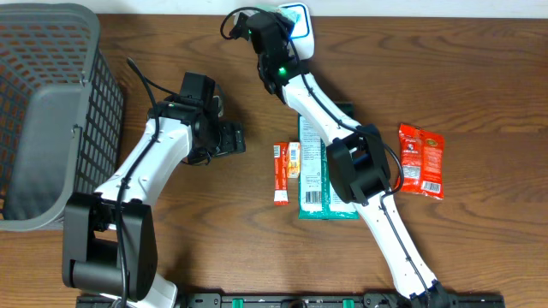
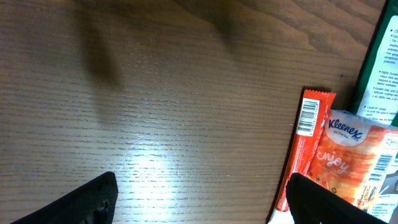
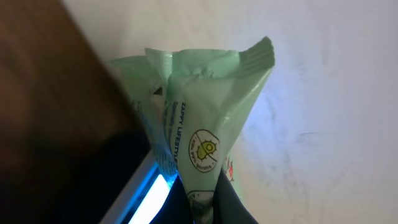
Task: Scan the item barcode
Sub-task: 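Hold the pale green packet under the scanner with the right gripper, then carry the pale green packet to the far right and release it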
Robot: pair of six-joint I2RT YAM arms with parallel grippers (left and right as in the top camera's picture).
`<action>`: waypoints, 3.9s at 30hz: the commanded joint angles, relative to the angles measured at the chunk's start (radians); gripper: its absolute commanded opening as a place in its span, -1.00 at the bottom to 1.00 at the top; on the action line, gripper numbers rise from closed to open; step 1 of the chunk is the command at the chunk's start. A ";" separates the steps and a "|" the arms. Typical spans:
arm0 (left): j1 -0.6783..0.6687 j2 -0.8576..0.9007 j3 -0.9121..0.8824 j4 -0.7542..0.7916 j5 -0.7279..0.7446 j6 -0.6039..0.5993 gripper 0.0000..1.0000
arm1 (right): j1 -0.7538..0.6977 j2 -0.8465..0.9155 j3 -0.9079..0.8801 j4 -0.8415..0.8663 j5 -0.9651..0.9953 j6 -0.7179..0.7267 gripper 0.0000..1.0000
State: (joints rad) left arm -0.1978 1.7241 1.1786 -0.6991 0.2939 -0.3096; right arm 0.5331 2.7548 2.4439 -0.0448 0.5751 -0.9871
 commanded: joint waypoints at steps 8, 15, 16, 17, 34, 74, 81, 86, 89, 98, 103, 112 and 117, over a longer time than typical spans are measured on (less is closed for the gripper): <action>0.003 -0.020 0.010 -0.003 0.008 0.013 0.74 | -0.031 0.024 -0.013 0.231 -0.045 -0.068 -0.98; 0.003 -0.020 0.010 -0.003 0.008 0.013 0.75 | -0.055 0.032 -0.013 0.109 -0.166 0.088 -0.98; 0.003 -0.020 0.010 -0.003 0.009 0.013 0.74 | -0.059 0.032 -0.013 0.108 -0.165 0.115 -0.98; 0.003 -0.020 0.010 -0.003 0.008 0.013 0.75 | -0.058 0.032 -0.013 0.106 -0.151 0.131 -0.98; 0.003 -0.020 0.010 -0.003 0.008 0.013 0.74 | -0.008 0.032 -0.013 -0.206 -0.049 0.258 -0.98; 0.003 -0.020 0.010 -0.003 0.008 0.013 0.75 | -0.076 -0.558 -0.013 -0.774 -0.146 0.613 -0.98; 0.003 -0.020 0.010 -0.002 0.008 0.013 0.74 | -0.311 -0.566 -0.013 -1.238 -0.296 0.806 -0.98; 0.003 -0.020 0.010 -0.003 0.009 0.013 0.74 | -0.466 -0.503 -0.013 -1.377 -0.297 0.885 -0.98; 0.003 -0.020 0.010 -0.003 0.009 0.013 0.74 | -0.547 -0.464 -0.013 -1.457 -0.296 0.898 -0.97; 0.003 -0.020 0.010 -0.002 0.009 0.013 0.74 | -0.744 -0.354 -0.021 -1.618 -0.295 0.966 -0.97; 0.003 -0.020 0.010 -0.003 0.008 0.013 0.74 | -0.805 -0.345 -0.077 -1.623 -0.286 1.009 -0.97; 0.003 -0.020 0.010 -0.003 0.009 0.013 0.75 | -0.864 -0.345 -0.276 -1.519 -0.285 0.989 -0.86; 0.003 -0.020 0.010 -0.002 0.008 0.013 0.74 | -0.872 -0.345 -0.326 -1.474 -0.260 0.985 -0.07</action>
State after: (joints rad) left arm -0.1982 1.7241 1.1786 -0.6994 0.2939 -0.3096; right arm -0.3328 2.4073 2.1281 -1.5284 0.2863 -0.0051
